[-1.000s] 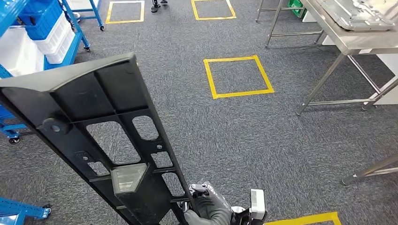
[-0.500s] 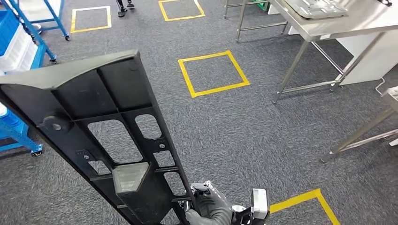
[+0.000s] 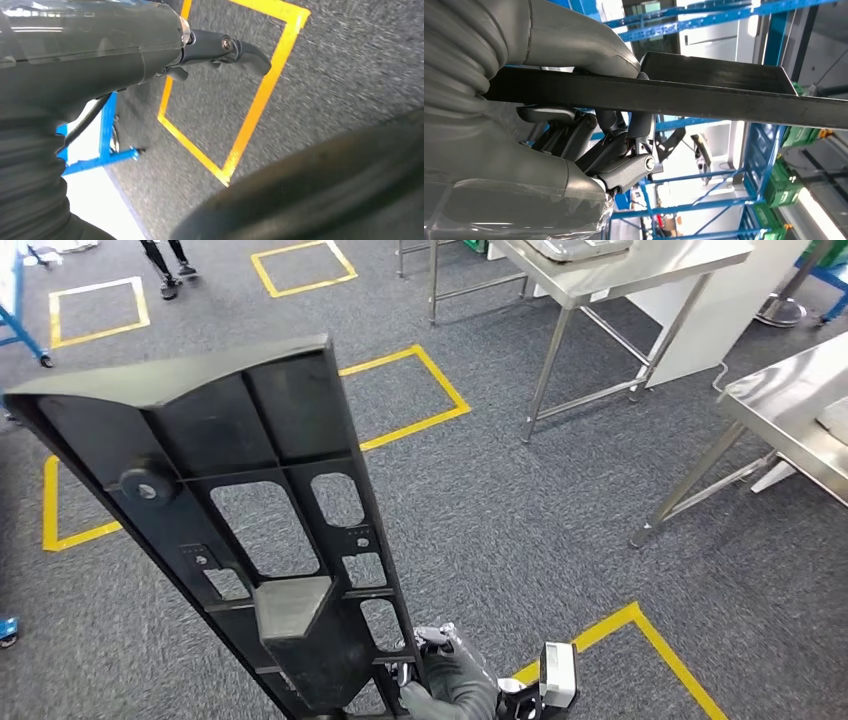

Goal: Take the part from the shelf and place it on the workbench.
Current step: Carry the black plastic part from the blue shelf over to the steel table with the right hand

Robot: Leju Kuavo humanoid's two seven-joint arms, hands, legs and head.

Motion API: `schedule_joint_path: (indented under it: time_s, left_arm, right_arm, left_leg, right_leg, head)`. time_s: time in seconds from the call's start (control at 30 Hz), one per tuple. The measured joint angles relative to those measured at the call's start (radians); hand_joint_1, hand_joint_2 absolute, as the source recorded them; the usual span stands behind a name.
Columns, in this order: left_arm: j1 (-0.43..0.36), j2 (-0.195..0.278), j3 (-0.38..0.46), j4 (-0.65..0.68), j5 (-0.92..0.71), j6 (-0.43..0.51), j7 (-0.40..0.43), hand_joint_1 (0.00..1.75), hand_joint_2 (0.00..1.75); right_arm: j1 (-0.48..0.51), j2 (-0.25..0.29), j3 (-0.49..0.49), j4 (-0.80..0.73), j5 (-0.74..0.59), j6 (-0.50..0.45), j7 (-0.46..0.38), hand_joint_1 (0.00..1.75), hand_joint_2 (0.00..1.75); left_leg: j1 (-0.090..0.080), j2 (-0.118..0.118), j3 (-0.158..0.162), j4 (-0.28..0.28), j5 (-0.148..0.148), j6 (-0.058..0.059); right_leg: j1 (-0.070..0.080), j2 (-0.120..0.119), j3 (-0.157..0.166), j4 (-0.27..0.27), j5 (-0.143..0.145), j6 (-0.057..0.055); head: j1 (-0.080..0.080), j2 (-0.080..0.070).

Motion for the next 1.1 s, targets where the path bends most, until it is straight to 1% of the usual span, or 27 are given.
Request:
schedule_joint_path:
  time_s: [0.03,0.07,0.13,0.17,0.2,0.23,0.27,0.3,0.33,0.37,0.43,0.47,0.5,0.57,0.63,0.7,0.73,0.77,0.8,0.83,0.87,0.9,0.93,0.97,1.0,1.07,1.1]
  left_arm:
    - [-0.002,0.001,0.000,0.000,-0.001,0.000,0.001,0.00,1.75]
    - [-0.005,0.002,-0.001,0.000,-0.002,0.002,0.001,0.00,1.75]
    - [-0.005,0.004,-0.002,0.000,-0.004,0.005,0.002,0.00,1.75]
    - [-0.003,0.005,-0.002,0.000,-0.004,0.008,0.001,0.00,1.75]
    - [0.000,0.006,-0.002,0.000,-0.003,0.012,-0.002,0.00,1.75]
    - [0.002,0.006,-0.002,0.000,-0.002,0.016,-0.007,0.00,1.75]
    - [0.005,0.007,-0.002,0.000,-0.001,0.021,-0.014,0.00,1.75]
    - [0.007,0.007,-0.002,0.000,0.000,0.024,-0.022,0.00,1.75]
    - [0.009,0.007,-0.002,0.000,0.001,0.027,-0.028,0.00,1.75]
    - [0.011,0.007,-0.002,0.000,0.002,0.029,-0.032,0.00,1.75]
    - [0.015,0.007,-0.002,0.000,0.003,0.030,-0.035,0.00,1.75]
    - [0.016,0.006,-0.002,0.000,0.003,0.029,-0.034,0.00,1.75]
    - [0.017,0.006,-0.002,0.000,0.003,0.029,-0.033,0.00,1.75]
    - [0.018,0.006,-0.002,0.000,0.004,0.028,-0.029,0.00,1.75]
    - [0.017,0.006,-0.002,0.000,0.009,0.027,-0.025,0.00,1.75]
    - [0.014,0.005,-0.002,0.000,0.020,0.027,-0.025,0.00,1.75]
    - [0.012,0.005,-0.002,0.000,0.024,0.027,-0.026,0.00,1.75]
    - [0.010,0.004,-0.002,0.000,0.027,0.027,-0.027,0.00,1.75]
    - [0.009,0.004,-0.002,0.000,0.029,0.026,-0.027,0.00,1.75]
    - [0.008,0.003,-0.002,0.000,0.030,0.026,-0.027,0.00,1.75]
    - [0.008,0.003,-0.002,0.000,0.030,0.026,-0.027,0.00,1.75]
    - [0.008,0.003,-0.002,0.000,0.030,0.025,-0.026,0.00,1.75]
    - [0.008,0.003,-0.001,0.000,0.030,0.024,-0.025,0.00,1.75]
    - [0.007,0.003,-0.001,0.000,0.030,0.023,-0.023,0.00,1.75]
    - [0.006,0.003,-0.001,0.000,0.030,0.021,-0.023,0.00,1.75]
    - [0.003,0.002,-0.001,0.000,0.028,0.019,-0.027,0.00,1.75]
    - [0.003,0.001,-0.001,0.000,0.027,0.018,-0.029,0.00,1.75]
  right_arm:
    - [0.001,0.000,0.000,0.000,0.000,0.000,0.000,1.75,1.75]
    - [0.003,0.000,-0.001,0.000,0.001,0.000,0.000,1.75,1.75]
    - [0.004,0.000,-0.002,-0.001,0.003,0.000,-0.001,1.75,1.75]
    - [0.004,0.000,-0.002,-0.001,0.006,0.001,-0.001,1.75,1.75]
    - [0.004,0.000,-0.002,-0.002,0.008,0.003,0.000,1.75,1.75]
    - [0.004,0.000,-0.002,-0.002,0.011,0.005,0.002,1.75,1.75]
    - [0.004,0.000,-0.002,-0.003,0.014,0.007,0.004,1.75,1.75]
    - [0.004,0.000,-0.002,-0.003,0.017,0.008,0.006,1.75,1.75]
    - [0.004,0.000,-0.002,-0.004,0.019,0.009,0.008,1.75,1.75]
    - [0.004,0.000,-0.002,-0.006,0.021,0.010,0.010,1.75,1.75]
    - [0.001,0.001,-0.002,-0.010,0.023,0.011,0.013,1.75,1.75]
    - [-0.001,0.001,-0.002,-0.012,0.024,0.012,0.014,1.75,1.75]
    - [-0.003,0.002,-0.002,-0.014,0.025,0.012,0.016,1.75,1.75]
    - [-0.003,0.004,-0.002,-0.019,0.026,0.012,0.021,1.75,1.75]
    - [-0.006,0.006,-0.002,-0.024,0.027,0.011,0.025,1.75,1.75]
    - [-0.012,0.010,-0.003,-0.028,0.027,0.011,0.031,1.75,1.75]
    - [-0.014,0.011,-0.003,-0.029,0.027,0.011,0.034,1.75,1.75]
    - [-0.015,0.012,-0.003,-0.029,0.027,0.012,0.037,1.75,1.75]
    - [-0.016,0.013,-0.003,-0.029,0.027,0.012,0.038,1.75,1.75]
    - [-0.016,0.013,-0.003,-0.029,0.027,0.012,0.039,1.75,1.75]
    - [-0.016,0.013,-0.003,-0.029,0.027,0.012,0.040,1.75,1.75]
    - [-0.016,0.013,-0.003,-0.029,0.027,0.012,0.040,1.75,1.75]
    - [-0.016,0.013,-0.003,-0.029,0.027,0.012,0.040,1.75,1.75]
    - [-0.017,0.013,-0.003,-0.029,0.028,0.012,0.040,1.75,1.75]
    - [-0.017,0.013,-0.003,-0.030,0.028,0.011,0.040,1.75,1.75]
    - [-0.017,0.013,-0.003,-0.030,0.029,0.009,0.039,1.75,1.75]
    - [-0.017,0.013,-0.003,-0.031,0.031,0.007,0.039,1.75,1.75]
  left_leg:
    - [0.000,0.007,0.002,-0.004,0.001,0.005]
    - [0.001,0.017,0.004,-0.009,0.003,0.012]
    - [0.003,0.041,0.010,-0.018,0.006,0.024]
    - [0.002,0.054,0.012,-0.021,0.005,0.029]
    - [0.000,0.068,0.012,-0.022,0.003,0.032]
    - [-0.001,0.082,0.013,-0.021,0.001,0.034]
    - [-0.001,0.096,0.014,-0.021,-0.001,0.034]
    - [-0.001,0.109,0.016,-0.021,-0.004,0.033]
    - [-0.001,0.122,0.019,-0.021,-0.007,0.031]
    - [-0.001,0.133,0.025,-0.021,-0.011,0.028]
    - [-0.005,0.149,0.035,-0.020,-0.020,0.020]
    - [-0.007,0.157,0.039,-0.019,-0.024,0.014]
    - [-0.009,0.165,0.041,-0.019,-0.027,0.009]
    - [-0.010,0.179,0.046,-0.019,-0.033,-0.002]
    - [-0.008,0.148,0.039,0.012,-0.058,-0.012]
    - [-0.005,0.096,-0.012,0.126,-0.117,-0.017]
    - [-0.005,0.084,-0.049,0.199,-0.148,-0.018]
    - [-0.005,0.080,-0.081,0.257,-0.164,-0.019]
    - [-0.005,0.079,-0.099,0.283,-0.161,-0.019]
    - [-0.005,0.077,-0.098,0.267,-0.136,-0.018]
    - [-0.004,0.072,-0.078,0.213,-0.096,-0.016]
    - [-0.003,0.054,-0.050,0.139,-0.053,-0.013]
    - [-0.001,0.034,-0.022,0.069,-0.023,-0.010]
    - [-0.001,0.017,-0.002,0.021,-0.006,-0.007]
    - [-0.001,0.007,0.007,-0.002,-0.003,-0.003]
    - [-0.002,0.018,0.010,-0.007,-0.003,0.008]
    - [-0.001,0.028,0.011,-0.010,-0.001,0.015]
  right_leg:
    - [-0.002,0.010,-0.003,-0.001,0.001,0.007]
    - [-0.003,0.006,-0.005,0.001,0.000,0.012]
    - [0.000,-0.042,-0.024,0.041,-0.026,0.021]
    - [0.000,-0.075,-0.049,0.091,-0.054,0.024]
    - [-0.001,-0.099,-0.085,0.158,-0.087,0.027]
    - [-0.004,-0.108,-0.123,0.228,-0.115,0.031]
    - [-0.007,-0.112,-0.152,0.278,-0.128,0.033]
    - [-0.010,-0.114,-0.162,0.293,-0.121,0.036]
    - [-0.012,-0.119,-0.151,0.265,-0.095,0.037]
    - [-0.014,-0.131,-0.120,0.203,-0.057,0.037]
    - [-0.009,-0.179,-0.049,0.063,-0.002,0.029]
    - [-0.004,-0.194,-0.030,0.022,0.008,0.023]
    - [0.000,-0.201,-0.024,0.005,0.007,0.017]
    - [0.001,-0.177,-0.025,0.002,0.008,0.007]
    - [-0.005,-0.154,-0.019,-0.006,0.011,-0.004]
    - [-0.008,-0.132,-0.013,-0.009,0.012,-0.013]
    - [-0.006,-0.120,-0.012,-0.009,0.012,-0.016]
    - [-0.005,-0.107,-0.011,-0.009,0.011,-0.017]
    - [-0.003,-0.093,-0.009,-0.008,0.010,-0.018]
    - [-0.003,-0.077,-0.006,-0.008,0.010,-0.017]
    - [-0.003,-0.062,-0.002,-0.007,0.008,-0.016]
    - [-0.004,-0.048,0.001,-0.006,0.007,-0.014]
    - [-0.003,-0.035,0.002,-0.003,0.004,-0.010]
    - [-0.003,-0.024,0.000,-0.001,0.003,-0.006]
    - [-0.003,-0.014,-0.003,0.000,0.003,0.000]
    - [-0.005,0.003,-0.009,-0.001,0.005,0.013]
    - [-0.005,-0.007,-0.012,0.004,0.001,0.019]
  head:
    - [0.000,0.000]
    - [0.000,0.000]
    - [0.000,0.000]
    - [0.001,0.000]
    - [0.001,0.000]
    - [0.000,0.000]
    - [0.000,0.000]
    - [0.000,0.000]
    - [0.000,0.000]
    - [0.000,0.000]
    - [0.000,0.000]
    - [0.000,0.000]
    - [0.000,0.000]
    - [0.000,0.000]
    - [0.000,0.000]
    - [0.000,0.000]
    - [0.000,0.000]
    - [0.000,0.000]
    - [0.000,0.000]
    - [0.000,0.000]
    - [0.000,0.000]
    - [0.000,0.000]
    - [0.000,0.000]
    - [0.000,0.000]
    - [0.000,0.000]
    - [0.000,0.000]
    - [0.000,0.000]
